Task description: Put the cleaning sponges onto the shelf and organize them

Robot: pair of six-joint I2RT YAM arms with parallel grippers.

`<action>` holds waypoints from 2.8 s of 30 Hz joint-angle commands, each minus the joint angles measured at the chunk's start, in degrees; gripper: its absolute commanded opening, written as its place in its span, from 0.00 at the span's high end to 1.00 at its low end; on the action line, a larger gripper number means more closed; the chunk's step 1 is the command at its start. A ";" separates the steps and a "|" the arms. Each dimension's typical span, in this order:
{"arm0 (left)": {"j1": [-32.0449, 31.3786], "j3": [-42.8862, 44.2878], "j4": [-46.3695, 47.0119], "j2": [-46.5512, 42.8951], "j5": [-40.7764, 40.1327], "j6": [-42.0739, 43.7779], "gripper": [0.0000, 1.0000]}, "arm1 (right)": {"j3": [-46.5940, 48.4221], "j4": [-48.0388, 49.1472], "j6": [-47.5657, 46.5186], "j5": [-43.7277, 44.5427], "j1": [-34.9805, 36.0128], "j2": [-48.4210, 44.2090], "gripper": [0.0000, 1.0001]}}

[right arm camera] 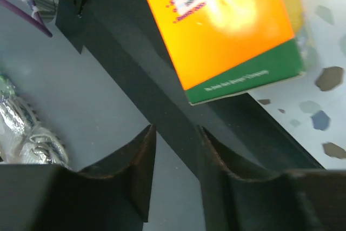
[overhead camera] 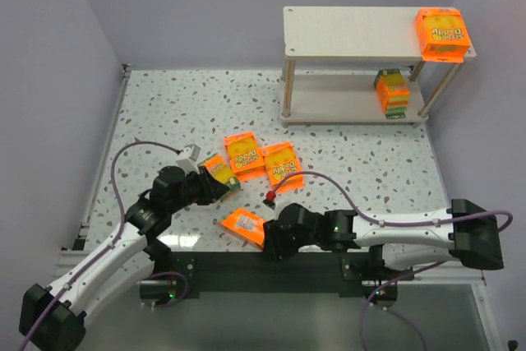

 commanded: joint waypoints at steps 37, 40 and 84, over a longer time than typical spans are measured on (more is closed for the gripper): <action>-30.93 3.44 28.55 30.02 7.71 -3.74 1.00 | 2.48 -7.81 1.72 24.33 -15.36 -1.73 0.88; -30.93 4.32 25.10 23.27 4.02 -1.89 1.00 | 2.91 -10.35 1.10 24.15 -15.44 -5.68 0.85; -29.97 19.86 22.63 42.12 -0.64 6.55 1.00 | 1.25 -16.14 5.05 24.93 -16.58 -2.08 1.00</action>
